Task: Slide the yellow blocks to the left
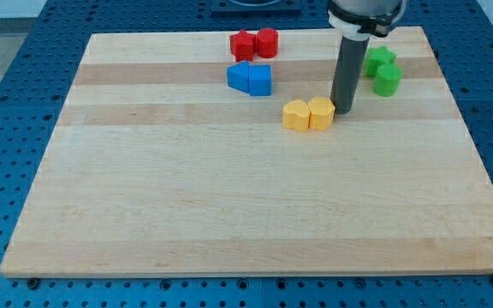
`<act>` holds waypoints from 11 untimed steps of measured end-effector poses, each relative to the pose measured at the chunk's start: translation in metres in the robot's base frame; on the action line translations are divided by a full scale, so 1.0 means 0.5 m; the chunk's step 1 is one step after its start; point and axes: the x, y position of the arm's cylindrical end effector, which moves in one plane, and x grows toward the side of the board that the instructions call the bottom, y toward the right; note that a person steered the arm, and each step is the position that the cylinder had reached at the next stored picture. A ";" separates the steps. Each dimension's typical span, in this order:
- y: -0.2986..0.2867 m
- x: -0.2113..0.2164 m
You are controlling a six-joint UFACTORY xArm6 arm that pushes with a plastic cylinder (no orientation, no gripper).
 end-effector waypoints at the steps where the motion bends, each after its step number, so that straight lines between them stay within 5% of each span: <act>1: 0.000 0.012; 4: 0.009 0.045; 11: -0.371 0.061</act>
